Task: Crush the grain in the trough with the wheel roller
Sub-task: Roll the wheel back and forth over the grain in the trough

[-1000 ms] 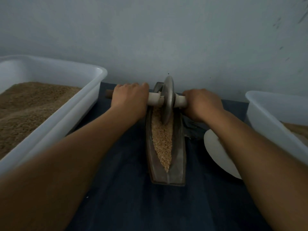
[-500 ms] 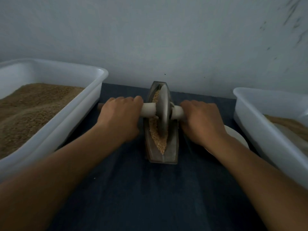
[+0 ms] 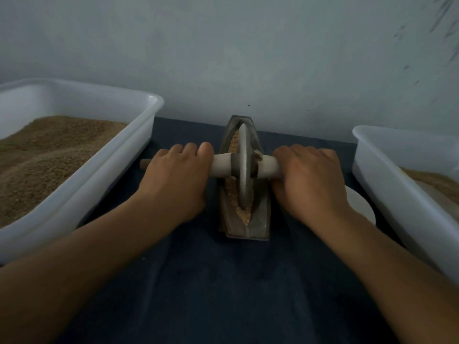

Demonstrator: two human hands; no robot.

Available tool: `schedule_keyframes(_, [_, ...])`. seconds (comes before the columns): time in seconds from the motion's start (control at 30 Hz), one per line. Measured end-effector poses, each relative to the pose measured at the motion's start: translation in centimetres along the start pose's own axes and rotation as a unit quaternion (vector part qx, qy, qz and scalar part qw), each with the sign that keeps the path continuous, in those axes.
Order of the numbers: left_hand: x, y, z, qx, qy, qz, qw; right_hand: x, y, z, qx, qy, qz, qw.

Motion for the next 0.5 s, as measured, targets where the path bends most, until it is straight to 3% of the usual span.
schedule_keyframes(0.17, [-0.3,-1.9,-3.3,-0.031,0.016,0.006,0.999,1.6,-4.5,-1.9,-0.075,-0.014,0.021,0.997])
schedule_keyframes(0.5, [-0.8,-4.5,-9.4,-0.05,0.057,0.0,0.997,4.2,-10.0,-5.4,-0.14,-0.061,0.036,0.988])
Point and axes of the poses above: each hand's wrist, its own z-axis away from the middle knuckle, its own y-axis out of the back of the hand, x = y × z, the point moved 6 cm from there along -z, towards the middle knuckle, and after that the axes turned 12 degrees about x, right-handed, at the moved point
